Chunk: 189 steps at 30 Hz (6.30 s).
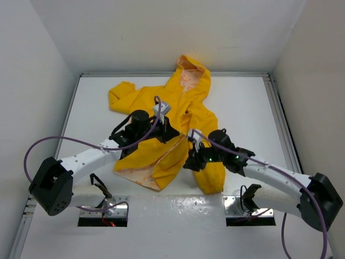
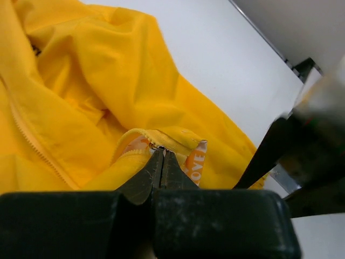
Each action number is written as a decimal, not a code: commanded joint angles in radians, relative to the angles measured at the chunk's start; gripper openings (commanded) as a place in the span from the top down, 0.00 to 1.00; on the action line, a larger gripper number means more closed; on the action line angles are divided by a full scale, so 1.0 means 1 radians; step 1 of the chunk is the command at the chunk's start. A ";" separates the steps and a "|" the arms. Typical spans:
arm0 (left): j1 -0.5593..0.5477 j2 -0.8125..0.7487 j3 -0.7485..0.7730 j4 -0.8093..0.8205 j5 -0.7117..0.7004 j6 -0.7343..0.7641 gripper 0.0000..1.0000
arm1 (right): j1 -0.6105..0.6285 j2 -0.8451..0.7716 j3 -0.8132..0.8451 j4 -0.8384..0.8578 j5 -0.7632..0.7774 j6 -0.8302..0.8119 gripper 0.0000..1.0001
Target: Zip up the jacket
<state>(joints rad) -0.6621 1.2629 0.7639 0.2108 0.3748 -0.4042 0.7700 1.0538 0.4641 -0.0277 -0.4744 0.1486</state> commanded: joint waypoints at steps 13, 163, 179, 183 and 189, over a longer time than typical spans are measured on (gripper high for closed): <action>-0.027 0.016 0.014 0.018 -0.192 -0.173 1.00 | -0.046 0.060 0.206 0.348 0.052 0.635 0.73; -0.060 0.377 0.238 0.105 0.194 -0.202 1.00 | -0.311 -0.247 -0.082 0.066 0.184 0.217 1.00; 0.021 0.480 0.349 0.033 0.055 -0.016 1.00 | -0.307 -0.669 -0.163 -0.348 0.189 0.083 1.00; 0.085 0.538 0.452 -0.004 -0.042 0.111 1.00 | -0.304 -0.722 -0.157 -0.426 0.194 0.055 1.00; 0.166 0.677 0.645 -0.050 -0.151 0.273 1.00 | -0.305 -0.782 -0.133 -0.523 0.186 0.016 1.00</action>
<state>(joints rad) -0.5705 1.8942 1.3132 0.1429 0.4252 -0.2893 0.4603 0.2974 0.2993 -0.4385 -0.2588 0.2005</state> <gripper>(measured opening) 0.009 0.040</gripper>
